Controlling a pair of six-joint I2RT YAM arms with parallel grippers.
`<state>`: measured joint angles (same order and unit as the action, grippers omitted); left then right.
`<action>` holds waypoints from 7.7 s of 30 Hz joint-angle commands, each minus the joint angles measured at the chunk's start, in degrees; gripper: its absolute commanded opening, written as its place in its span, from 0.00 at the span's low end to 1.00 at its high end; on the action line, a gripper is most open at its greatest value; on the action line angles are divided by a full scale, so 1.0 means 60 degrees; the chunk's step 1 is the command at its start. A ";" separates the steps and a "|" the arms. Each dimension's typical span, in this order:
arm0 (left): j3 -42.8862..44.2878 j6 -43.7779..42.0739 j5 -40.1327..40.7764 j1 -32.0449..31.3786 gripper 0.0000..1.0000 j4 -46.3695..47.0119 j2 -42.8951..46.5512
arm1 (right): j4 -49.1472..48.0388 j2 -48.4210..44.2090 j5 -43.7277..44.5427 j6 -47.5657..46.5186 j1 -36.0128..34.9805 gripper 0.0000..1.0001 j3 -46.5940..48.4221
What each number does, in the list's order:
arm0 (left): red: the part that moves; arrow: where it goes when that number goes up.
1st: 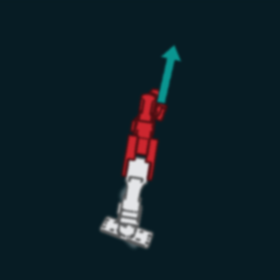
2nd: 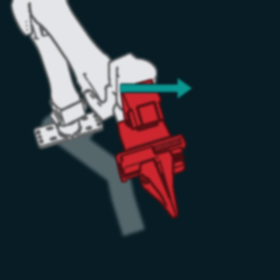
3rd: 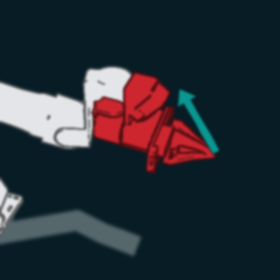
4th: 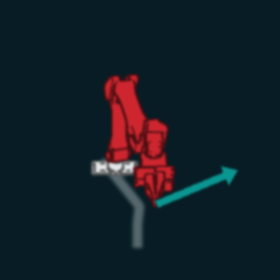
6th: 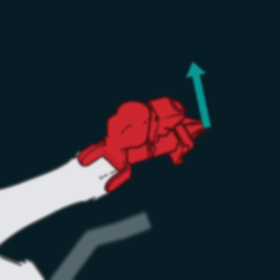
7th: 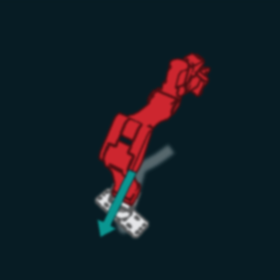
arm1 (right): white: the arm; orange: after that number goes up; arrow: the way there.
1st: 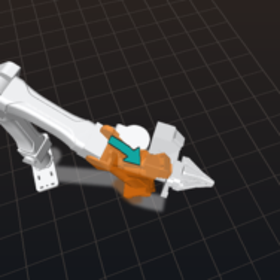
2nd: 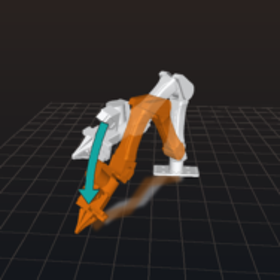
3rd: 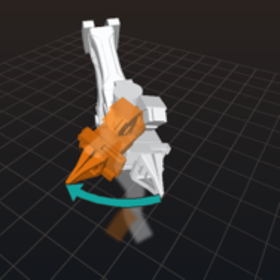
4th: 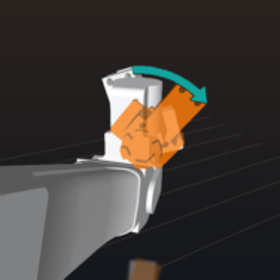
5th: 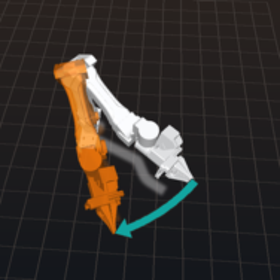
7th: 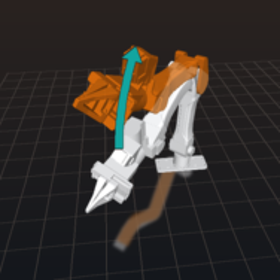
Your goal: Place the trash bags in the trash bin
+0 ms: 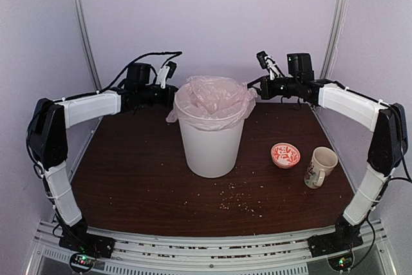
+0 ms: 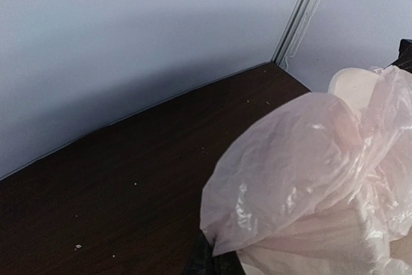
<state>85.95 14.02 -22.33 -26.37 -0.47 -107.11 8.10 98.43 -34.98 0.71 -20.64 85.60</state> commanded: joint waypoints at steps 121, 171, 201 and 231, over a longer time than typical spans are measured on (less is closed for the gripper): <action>-0.9495 -0.1058 0.3180 -0.3720 0.05 0.6084 0.4033 | 0.1714 -0.3607 0.2816 -0.7259 -0.3094 0.02 -0.6387; -0.4185 0.2946 -0.1244 0.0175 0.57 0.7232 -0.0194 | 0.1799 -0.0521 0.2102 -0.2490 -0.1930 0.47 -0.1278; -0.6363 0.2208 0.3938 -0.1853 0.64 0.2581 0.4066 | 0.5133 -0.2806 0.1650 -0.2853 0.0171 0.49 0.0539; -0.5649 -0.2213 0.7322 -0.1049 0.66 -0.0829 0.6925 | 1.0605 0.0914 0.1603 -0.6118 -0.5208 0.00 0.4668</action>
<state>52.45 3.46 21.08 -33.12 -9.39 -67.61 65.45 101.01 -27.88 -33.54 -51.66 110.80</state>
